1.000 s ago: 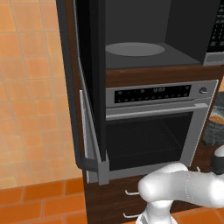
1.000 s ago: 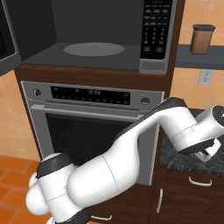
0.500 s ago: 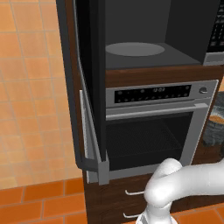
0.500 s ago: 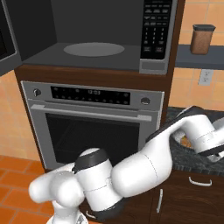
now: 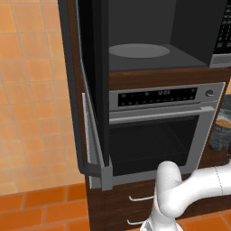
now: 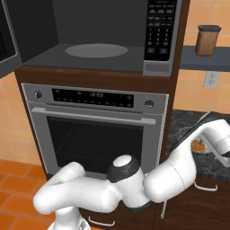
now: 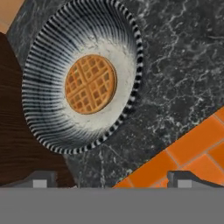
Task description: Open the microwave, place the bowl with waffle inside the microwave, then close the microwave door and turn it on.
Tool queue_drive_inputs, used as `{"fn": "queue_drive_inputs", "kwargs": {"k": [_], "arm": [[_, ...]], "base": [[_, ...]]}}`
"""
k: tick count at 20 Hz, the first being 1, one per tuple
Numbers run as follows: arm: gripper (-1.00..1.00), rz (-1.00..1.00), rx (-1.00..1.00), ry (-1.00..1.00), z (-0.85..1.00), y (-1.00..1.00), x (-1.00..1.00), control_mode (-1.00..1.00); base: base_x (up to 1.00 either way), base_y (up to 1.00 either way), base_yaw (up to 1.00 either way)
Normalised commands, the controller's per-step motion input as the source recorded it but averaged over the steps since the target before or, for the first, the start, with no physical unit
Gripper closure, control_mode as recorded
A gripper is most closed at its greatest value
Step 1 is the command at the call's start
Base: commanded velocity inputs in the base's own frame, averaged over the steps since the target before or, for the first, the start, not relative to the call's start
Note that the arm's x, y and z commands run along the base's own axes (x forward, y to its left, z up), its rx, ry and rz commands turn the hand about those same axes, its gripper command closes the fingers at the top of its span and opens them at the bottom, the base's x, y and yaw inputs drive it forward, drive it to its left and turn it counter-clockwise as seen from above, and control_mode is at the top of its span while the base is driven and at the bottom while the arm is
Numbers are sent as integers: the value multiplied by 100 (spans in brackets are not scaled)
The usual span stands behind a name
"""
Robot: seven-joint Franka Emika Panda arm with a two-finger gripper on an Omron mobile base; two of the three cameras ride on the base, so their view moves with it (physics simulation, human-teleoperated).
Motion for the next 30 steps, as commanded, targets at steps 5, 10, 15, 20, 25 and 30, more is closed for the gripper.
{"fn": "queue_drive_inputs", "kwargs": {"k": [5, 10, 15, 20, 25, 30], "arm": [[-100, 0, 0, 0, -18, 0, 13, -100], [-100, 0, -2, -2, -17, 45, -39, -100], [-100, 0, -9, -16, -24, 98, -74, -100], [-100, 0, -3, -34, 0, 78, -9, -100], [-100, -13, -1, -7, -8, 13, 19, -100], [-100, -22, -6, 10, 0, -11, 43, -100]], "base": [[0, 0, 0], [0, 0, 0], [0, 0, 0], [0, 0, 0], [0, 0, 0], [0, 0, 0]]}}
